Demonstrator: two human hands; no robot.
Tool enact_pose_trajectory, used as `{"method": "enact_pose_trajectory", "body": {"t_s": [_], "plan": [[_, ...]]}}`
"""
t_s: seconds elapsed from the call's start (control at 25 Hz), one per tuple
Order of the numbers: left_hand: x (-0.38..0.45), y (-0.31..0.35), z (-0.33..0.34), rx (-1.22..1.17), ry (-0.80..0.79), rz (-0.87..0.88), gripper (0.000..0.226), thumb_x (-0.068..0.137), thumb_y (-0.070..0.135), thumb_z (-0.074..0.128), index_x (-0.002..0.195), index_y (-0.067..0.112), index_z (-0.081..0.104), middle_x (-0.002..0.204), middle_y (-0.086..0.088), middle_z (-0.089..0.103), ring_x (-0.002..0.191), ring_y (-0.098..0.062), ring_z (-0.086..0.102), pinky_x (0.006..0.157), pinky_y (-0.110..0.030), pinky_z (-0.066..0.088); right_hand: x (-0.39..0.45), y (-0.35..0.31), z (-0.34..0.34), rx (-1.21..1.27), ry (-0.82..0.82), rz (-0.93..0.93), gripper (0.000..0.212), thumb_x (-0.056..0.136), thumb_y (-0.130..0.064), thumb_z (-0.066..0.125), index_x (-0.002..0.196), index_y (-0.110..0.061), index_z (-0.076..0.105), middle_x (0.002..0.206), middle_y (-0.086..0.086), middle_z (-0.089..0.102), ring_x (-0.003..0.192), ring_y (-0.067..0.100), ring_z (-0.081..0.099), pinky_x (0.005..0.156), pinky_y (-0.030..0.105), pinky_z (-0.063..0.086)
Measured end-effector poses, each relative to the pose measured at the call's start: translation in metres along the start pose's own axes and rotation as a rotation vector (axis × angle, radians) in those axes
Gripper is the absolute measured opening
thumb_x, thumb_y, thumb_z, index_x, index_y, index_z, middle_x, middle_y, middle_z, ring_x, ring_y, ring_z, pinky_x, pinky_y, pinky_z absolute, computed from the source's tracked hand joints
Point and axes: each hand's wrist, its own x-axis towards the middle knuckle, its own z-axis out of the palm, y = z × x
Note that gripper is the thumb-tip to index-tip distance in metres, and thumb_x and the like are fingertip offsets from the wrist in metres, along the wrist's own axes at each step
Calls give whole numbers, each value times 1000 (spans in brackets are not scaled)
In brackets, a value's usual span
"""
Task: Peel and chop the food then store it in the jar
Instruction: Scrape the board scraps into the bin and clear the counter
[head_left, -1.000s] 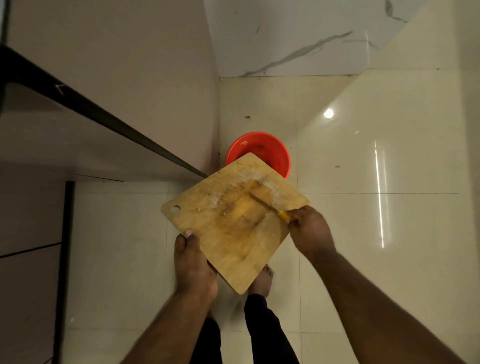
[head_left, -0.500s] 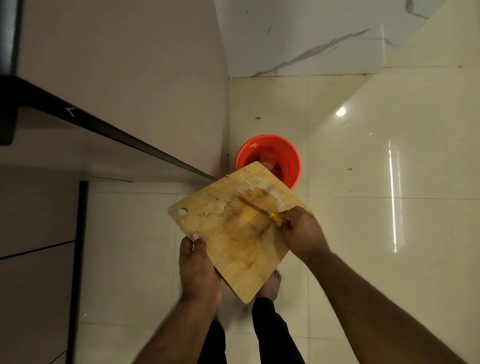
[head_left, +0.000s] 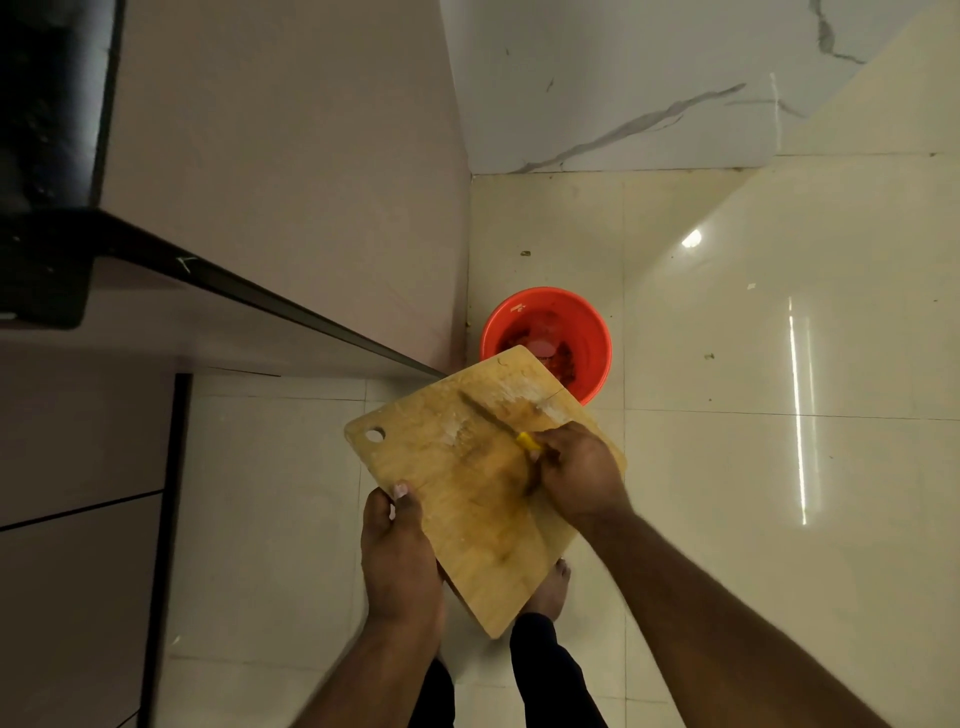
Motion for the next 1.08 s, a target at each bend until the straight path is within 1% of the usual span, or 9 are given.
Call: {"method": "enact_pose_trajectory", "body": {"t_s": [0.12, 0.24, 0.36, 0.48, 0.64, 0.72, 0.88, 0.96, 1.08], "plan": [[-1, 1, -2, 4, 21, -20, 22, 104, 36, 48, 96, 23, 64, 107, -9, 73, 102, -36, 69, 91, -67, 51, 9, 12, -7, -63, 52, 176, 32, 91, -12, 56, 118, -21, 71, 112, 0, 64, 103, 20, 59, 85, 27, 46], [-2, 7, -1, -42, 5, -32, 22, 105, 33, 46, 107, 18, 62, 109, -9, 73, 104, -35, 69, 93, -66, 50, 4, -2, -6, 64, -9, -23, 27, 91, -13, 62, 114, -21, 73, 108, -6, 65, 99, 8, 52, 85, 17, 41], [-2, 13, 1, -71, -15, -26, 22, 105, 31, 46, 111, 16, 62, 111, -11, 73, 106, -36, 68, 94, -67, 49, -2, -4, -3, 33, -31, -144, 28, 89, -12, 63, 113, -20, 74, 108, -2, 68, 100, 14, 58, 88, 22, 47], [-4, 20, -3, -57, 12, -11, 22, 106, 30, 46, 109, 13, 61, 111, -12, 72, 106, -38, 68, 94, -65, 50, 15, 8, -11, -37, 59, -8, 31, 87, -8, 59, 113, -15, 74, 111, 8, 68, 102, 26, 61, 85, 27, 45], [-8, 26, -7, -53, 34, -5, 22, 107, 28, 45, 108, 14, 62, 112, -12, 72, 105, -35, 68, 94, -61, 52, 39, 24, -19, -159, 94, 230, 28, 87, -16, 54, 107, -14, 73, 104, 13, 66, 99, 34, 62, 79, 32, 47], [-8, 27, -7, -47, 45, -6, 23, 107, 28, 44, 109, 14, 62, 115, -13, 71, 107, -35, 67, 94, -60, 52, 41, 17, -16, -114, 108, 206, 26, 86, -15, 56, 106, -15, 73, 104, 11, 67, 99, 32, 62, 79, 31, 47], [-3, 24, -8, -29, 33, 0, 22, 106, 29, 45, 108, 16, 63, 112, -10, 72, 106, -32, 69, 94, -61, 52, 47, 1, -7, -107, 34, -6, 31, 92, -16, 59, 120, -21, 71, 112, 5, 64, 105, 23, 56, 86, 28, 43], [-1, 23, -11, -20, 24, 2, 21, 106, 30, 46, 107, 16, 62, 110, -8, 73, 105, -31, 69, 93, -59, 54, 55, 8, -5, -149, 43, 48, 32, 90, -17, 56, 117, -20, 72, 111, 7, 66, 104, 27, 60, 87, 33, 48], [-1, 23, -16, -26, 29, -6, 22, 106, 31, 46, 110, 17, 62, 110, -7, 73, 103, -29, 70, 87, -51, 57, 64, 16, -13, -166, 107, 195, 30, 81, -20, 52, 100, -16, 75, 97, 12, 70, 92, 35, 64, 77, 36, 52]]}}
